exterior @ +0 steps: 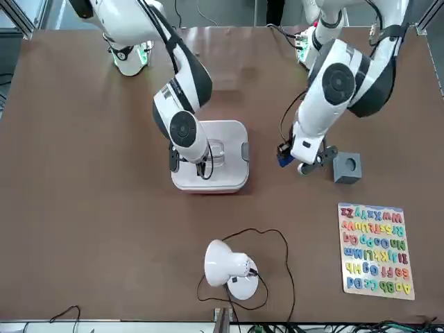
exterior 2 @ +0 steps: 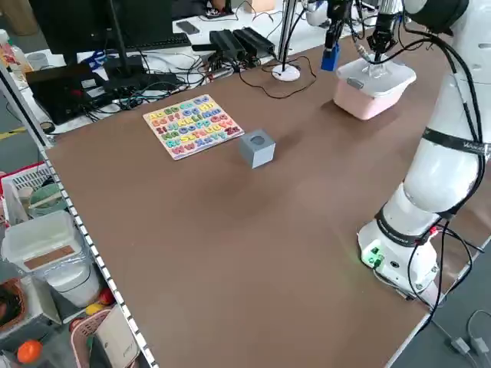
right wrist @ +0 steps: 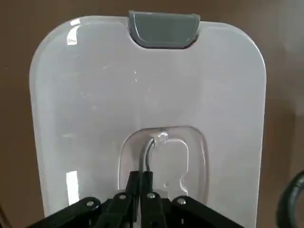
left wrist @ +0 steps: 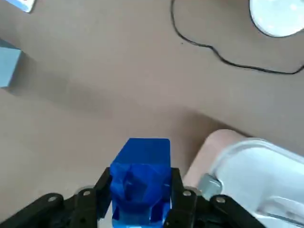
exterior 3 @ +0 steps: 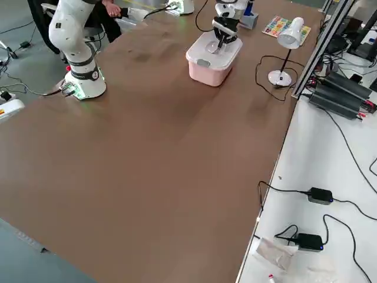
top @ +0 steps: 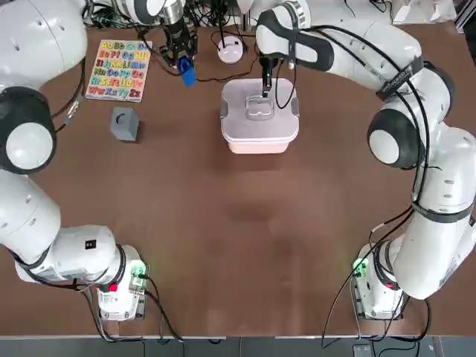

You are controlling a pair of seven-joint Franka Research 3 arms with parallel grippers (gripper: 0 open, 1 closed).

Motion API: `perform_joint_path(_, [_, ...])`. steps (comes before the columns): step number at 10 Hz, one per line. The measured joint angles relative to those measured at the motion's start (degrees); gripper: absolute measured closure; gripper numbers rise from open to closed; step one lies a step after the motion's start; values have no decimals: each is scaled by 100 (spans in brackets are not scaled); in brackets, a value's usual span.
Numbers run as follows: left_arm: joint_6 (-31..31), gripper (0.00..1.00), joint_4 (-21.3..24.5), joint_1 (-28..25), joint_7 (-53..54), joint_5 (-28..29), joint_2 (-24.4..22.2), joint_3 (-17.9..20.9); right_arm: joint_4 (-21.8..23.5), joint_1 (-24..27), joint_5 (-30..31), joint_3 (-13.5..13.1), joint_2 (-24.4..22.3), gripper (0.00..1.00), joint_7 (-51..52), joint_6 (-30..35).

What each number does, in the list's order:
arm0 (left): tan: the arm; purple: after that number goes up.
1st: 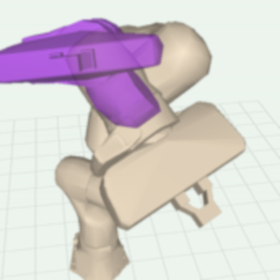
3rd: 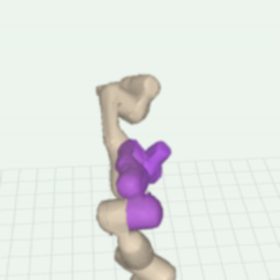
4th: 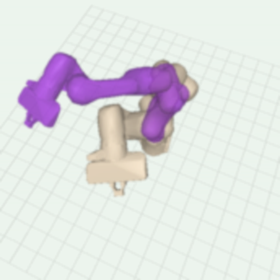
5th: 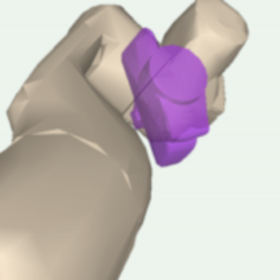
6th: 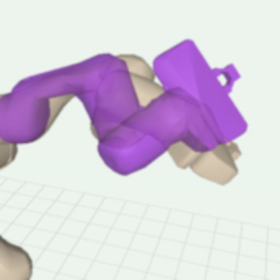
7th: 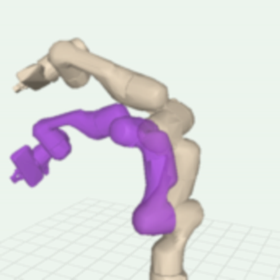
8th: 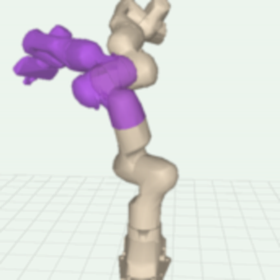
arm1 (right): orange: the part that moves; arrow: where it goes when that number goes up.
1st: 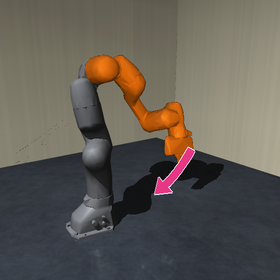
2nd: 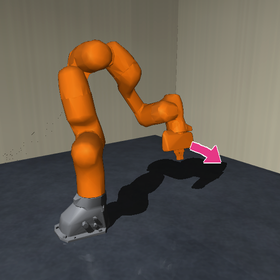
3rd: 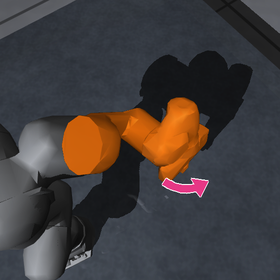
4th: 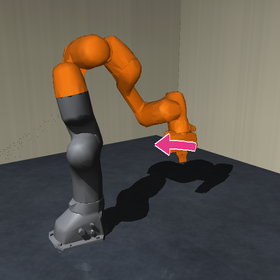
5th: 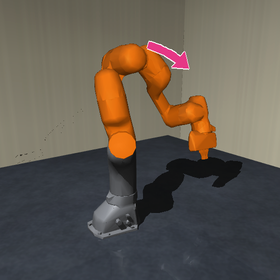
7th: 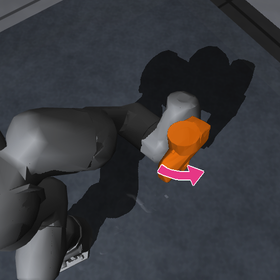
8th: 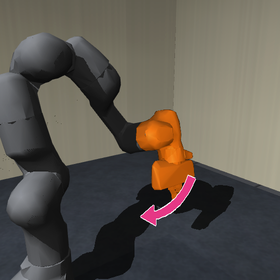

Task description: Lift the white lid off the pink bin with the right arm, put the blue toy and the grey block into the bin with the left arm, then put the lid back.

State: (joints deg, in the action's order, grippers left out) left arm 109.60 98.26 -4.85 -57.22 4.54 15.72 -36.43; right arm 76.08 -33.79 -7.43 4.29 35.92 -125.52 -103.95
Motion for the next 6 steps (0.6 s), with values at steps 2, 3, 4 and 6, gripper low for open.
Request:
perform_joint_path(2, [0, 49, -59, 83, -58, 0, 137, 0, -3, 1, -22, -5, 0, 95, 1, 2])
perform_joint_path(3, [0, 49, -68, 81, -58, 0, 153, 0, -4, 6, -47, -12, 0, 95, 3, 4])
perform_joint_path(4, [-1, 49, -75, 81, -58, 0, 155, 0, -5, 11, -64, -18, 0, 95, 4, 5])
perform_joint_path(6, [-2, 49, -86, 81, -59, 0, 155, 0, -27, 33, -116, -20, 0, 95, 14, 37])
